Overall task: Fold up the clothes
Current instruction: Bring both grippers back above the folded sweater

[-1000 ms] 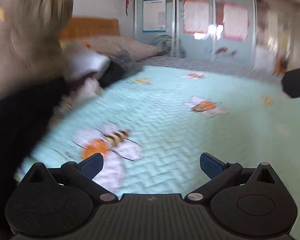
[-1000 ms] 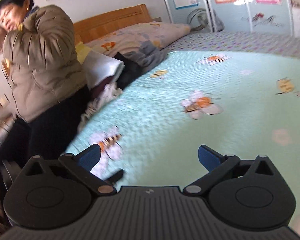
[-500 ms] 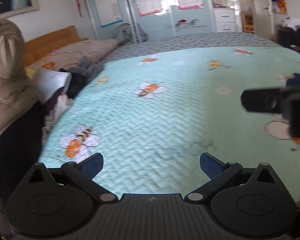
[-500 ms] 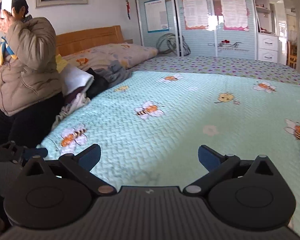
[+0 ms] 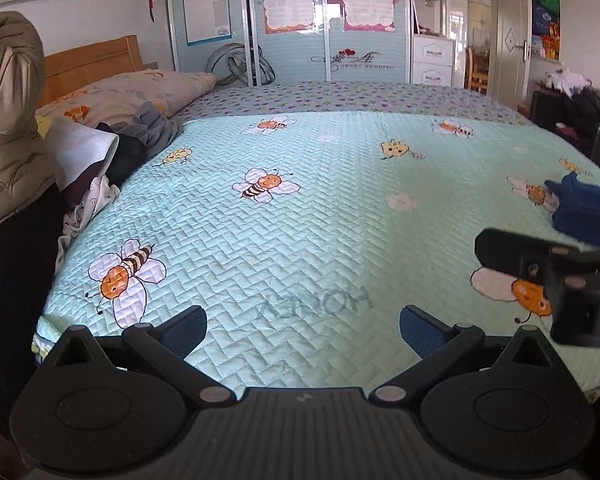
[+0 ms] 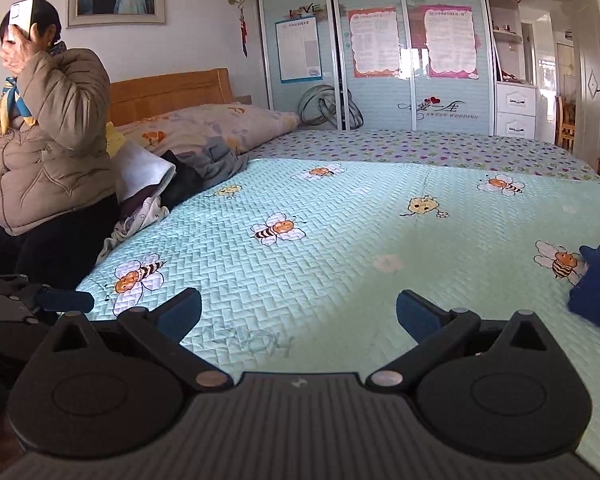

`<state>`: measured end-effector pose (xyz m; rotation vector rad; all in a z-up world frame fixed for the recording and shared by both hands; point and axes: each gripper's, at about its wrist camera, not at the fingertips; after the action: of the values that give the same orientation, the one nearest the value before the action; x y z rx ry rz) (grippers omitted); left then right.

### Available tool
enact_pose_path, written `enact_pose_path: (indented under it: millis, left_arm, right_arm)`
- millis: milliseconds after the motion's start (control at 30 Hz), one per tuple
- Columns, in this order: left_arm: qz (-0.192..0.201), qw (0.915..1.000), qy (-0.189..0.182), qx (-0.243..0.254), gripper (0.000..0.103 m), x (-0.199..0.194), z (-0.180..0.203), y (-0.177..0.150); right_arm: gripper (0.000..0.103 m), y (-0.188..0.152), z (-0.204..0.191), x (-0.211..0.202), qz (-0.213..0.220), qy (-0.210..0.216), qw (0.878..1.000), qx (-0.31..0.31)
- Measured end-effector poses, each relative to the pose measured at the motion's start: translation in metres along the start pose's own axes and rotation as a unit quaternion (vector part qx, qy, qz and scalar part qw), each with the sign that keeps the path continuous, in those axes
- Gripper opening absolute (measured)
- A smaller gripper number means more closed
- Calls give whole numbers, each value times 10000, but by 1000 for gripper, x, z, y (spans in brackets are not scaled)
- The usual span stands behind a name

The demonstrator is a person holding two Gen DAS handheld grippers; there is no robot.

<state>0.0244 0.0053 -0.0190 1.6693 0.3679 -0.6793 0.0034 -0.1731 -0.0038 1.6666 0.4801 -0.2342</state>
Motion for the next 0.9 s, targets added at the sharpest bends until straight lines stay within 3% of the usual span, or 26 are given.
enact_pose_path:
  millis: [233,400,533,667,900]
  left_arm:
    - [116,9993,-191,-304,102,-3,16,28]
    - [287,9990,-229,237,102,-3,79,62]
    - [199,9945,-786,661,102,12,140,81]
    - [-14,9825,-1378,1256,102,35,215,105]
    - [-341,9542,-2075,2126,102,70,348,139]
  right_arm:
    - [103,16,15,-20,122,-232,9995,195]
    - [103,26,60,-47,401,-816,9937,656]
    - [103,27,111,-68,420,-1398,9837,1049]
    - [103,30,167,-86,365,-2212,9653,1339]
    - [103,35,280,-111,122,-3301,9191,2150]
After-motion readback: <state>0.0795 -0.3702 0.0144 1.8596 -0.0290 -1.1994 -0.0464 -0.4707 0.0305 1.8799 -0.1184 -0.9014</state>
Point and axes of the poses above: each gripper's, at about its wrist camera, not at the fingertips, and x roughly the way its jaws point, z to its right, y to its top, and after that the axes turned 3 degrees about x, right-handed
